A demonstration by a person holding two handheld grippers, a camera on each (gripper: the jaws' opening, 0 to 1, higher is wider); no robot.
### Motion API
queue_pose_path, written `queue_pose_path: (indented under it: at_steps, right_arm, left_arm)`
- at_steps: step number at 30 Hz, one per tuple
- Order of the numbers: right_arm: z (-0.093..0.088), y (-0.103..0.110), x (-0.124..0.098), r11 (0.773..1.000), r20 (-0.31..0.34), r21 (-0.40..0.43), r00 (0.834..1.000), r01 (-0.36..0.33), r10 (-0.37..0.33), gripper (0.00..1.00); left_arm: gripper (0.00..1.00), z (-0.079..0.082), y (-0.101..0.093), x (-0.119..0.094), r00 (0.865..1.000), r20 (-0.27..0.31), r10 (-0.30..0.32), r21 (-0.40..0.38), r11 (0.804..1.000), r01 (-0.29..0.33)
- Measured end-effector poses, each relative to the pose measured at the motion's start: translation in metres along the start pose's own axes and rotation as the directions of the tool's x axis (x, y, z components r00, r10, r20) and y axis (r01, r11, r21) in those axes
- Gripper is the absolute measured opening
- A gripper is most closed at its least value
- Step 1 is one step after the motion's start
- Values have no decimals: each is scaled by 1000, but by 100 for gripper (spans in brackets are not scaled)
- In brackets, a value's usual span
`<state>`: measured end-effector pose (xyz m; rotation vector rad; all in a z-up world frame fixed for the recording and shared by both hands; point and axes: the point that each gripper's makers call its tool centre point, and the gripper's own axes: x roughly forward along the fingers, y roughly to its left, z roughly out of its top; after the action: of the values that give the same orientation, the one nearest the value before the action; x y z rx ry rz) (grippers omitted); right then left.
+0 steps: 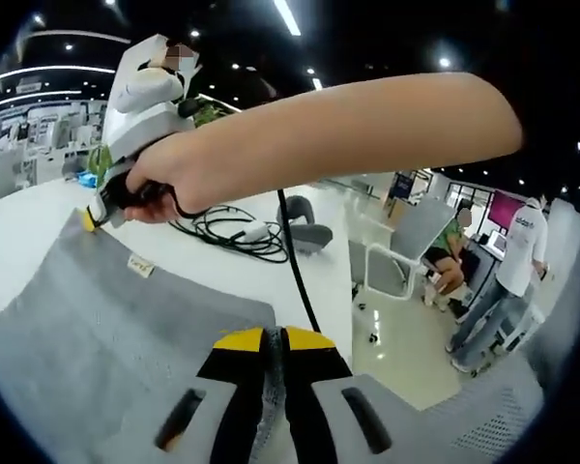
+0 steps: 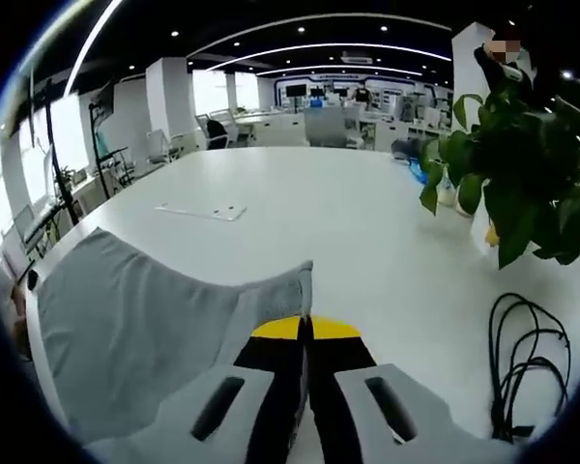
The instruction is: Fold the towel on the table until its edges align and the towel forms a compact rectangular stack.
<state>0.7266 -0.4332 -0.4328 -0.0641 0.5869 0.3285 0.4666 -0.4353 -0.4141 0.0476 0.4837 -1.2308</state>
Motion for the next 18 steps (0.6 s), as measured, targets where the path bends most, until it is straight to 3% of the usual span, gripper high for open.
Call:
queue_pose_path:
  at_steps: [18]
  right_arm:
    - [29,20,-7,1000,50,16,999,1,-2,0]
  left_arm:
    - [6,18,1,-28,999,33,-5,41,999,3]
